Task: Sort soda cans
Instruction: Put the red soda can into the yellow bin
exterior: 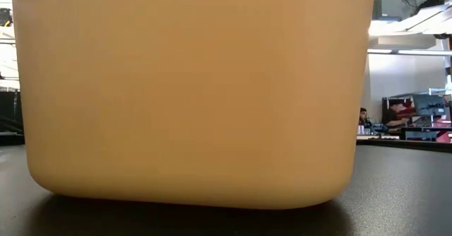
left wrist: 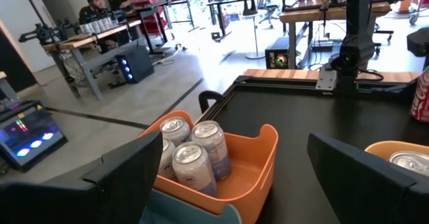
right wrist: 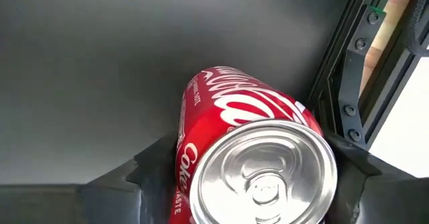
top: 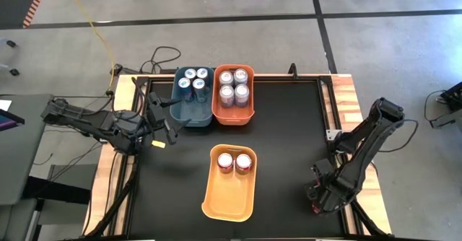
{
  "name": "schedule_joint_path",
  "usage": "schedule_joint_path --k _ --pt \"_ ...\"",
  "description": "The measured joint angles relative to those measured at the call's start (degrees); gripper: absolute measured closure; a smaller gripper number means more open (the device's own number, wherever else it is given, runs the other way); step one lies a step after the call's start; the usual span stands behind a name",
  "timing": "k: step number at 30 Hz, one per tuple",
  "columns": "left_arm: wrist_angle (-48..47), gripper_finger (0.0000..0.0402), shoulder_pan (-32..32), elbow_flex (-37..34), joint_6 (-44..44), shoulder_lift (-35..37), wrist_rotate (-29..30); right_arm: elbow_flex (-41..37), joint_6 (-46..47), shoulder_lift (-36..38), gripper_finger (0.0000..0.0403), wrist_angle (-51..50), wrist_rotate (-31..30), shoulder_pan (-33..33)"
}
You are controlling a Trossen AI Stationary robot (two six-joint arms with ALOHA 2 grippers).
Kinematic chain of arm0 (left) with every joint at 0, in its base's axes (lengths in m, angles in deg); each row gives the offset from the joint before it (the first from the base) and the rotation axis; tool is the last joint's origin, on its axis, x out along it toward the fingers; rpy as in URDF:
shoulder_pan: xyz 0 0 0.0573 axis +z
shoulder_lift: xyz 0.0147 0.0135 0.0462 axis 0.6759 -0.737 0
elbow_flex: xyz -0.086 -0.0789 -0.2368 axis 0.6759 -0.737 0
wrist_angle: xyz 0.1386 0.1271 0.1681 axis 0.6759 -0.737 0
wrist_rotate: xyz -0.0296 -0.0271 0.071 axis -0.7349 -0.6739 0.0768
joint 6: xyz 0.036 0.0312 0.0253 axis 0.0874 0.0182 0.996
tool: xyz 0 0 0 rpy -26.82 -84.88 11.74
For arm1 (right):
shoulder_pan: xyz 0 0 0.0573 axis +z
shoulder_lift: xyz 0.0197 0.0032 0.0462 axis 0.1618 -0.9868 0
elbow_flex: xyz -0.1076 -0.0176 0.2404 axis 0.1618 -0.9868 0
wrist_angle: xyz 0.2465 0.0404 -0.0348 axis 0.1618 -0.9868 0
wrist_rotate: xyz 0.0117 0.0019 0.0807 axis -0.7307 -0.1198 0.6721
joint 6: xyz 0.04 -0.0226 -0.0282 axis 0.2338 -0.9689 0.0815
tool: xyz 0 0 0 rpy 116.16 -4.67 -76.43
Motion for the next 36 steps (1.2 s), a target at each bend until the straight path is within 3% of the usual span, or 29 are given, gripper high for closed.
schedule_joint_path --k 9,20,26,36 --pt "-3.57 0.0033 0.00 0.00 -3.19 0.00 0.00 6.57 -14.31 -0.55 0.0127 0.17 -7.41 -7.77" --pt "-7.82 0.0033 0.00 0.00 -7.10 0.00 0.00 22.09 -38.54 -1.73 0.0127 0.99 -19.58 -15.43" --pt "-10.71 0.0033 0.00 0.00 -8.78 0.00 0.00 33.08 -54.51 -6.94 0.0127 4.75 -25.19 -17.38" --pt "-13.72 0.0033 0.00 0.00 -11.55 0.01 0.00 47.94 -82.94 -22.60 0.0127 11.12 -24.11 -24.25"
